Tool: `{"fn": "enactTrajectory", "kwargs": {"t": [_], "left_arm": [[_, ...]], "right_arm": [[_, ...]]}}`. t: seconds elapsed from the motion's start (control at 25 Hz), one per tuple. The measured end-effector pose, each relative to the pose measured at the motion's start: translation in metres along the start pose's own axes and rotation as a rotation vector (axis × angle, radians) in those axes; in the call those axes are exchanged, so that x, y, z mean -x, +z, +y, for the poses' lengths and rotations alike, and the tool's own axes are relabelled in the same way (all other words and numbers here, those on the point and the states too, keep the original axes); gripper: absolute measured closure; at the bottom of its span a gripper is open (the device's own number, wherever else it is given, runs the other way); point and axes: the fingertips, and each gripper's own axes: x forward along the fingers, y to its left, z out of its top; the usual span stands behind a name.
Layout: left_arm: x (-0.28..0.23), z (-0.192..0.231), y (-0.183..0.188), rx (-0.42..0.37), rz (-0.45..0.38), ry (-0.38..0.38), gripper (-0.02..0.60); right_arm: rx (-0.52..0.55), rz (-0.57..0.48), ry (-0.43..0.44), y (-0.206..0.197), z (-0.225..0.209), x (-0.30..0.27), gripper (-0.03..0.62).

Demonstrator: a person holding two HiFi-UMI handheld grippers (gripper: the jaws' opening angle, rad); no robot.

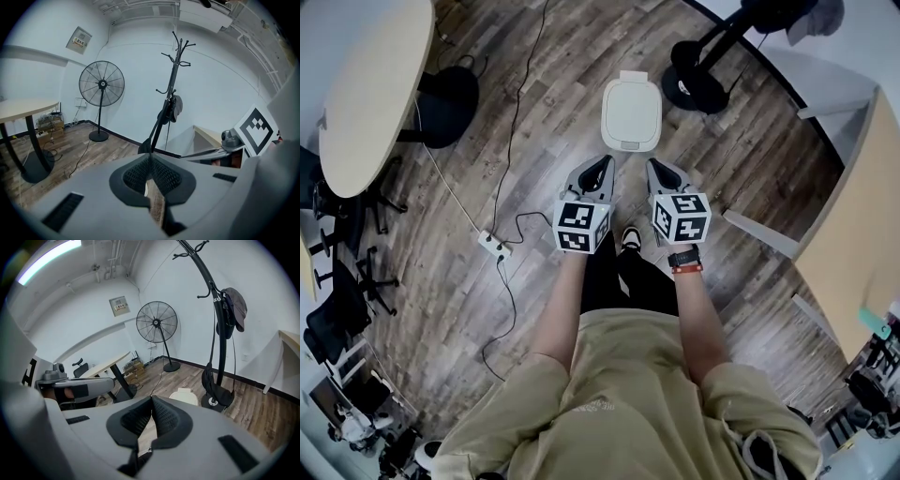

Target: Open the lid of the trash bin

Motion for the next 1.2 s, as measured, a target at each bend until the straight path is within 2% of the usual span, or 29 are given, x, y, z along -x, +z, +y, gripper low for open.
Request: {"fn": "enactTrajectory", "kwargs": {"t": [0.52, 1.2], "left_arm": [[-0.040, 0.018, -0.034, 0.015, 0.051, -0.014, 0.558], [-0.080, 0.051, -0.078, 0.012, 0.125, -0.074, 0.558]], "right_arm": [[0.022, 0.090, 0.009, -0.033, -0.027, -0.045, 0.577], [0.045, 0.182, 0.003, -0.073, -0.043, -0.113, 0.577]]}}
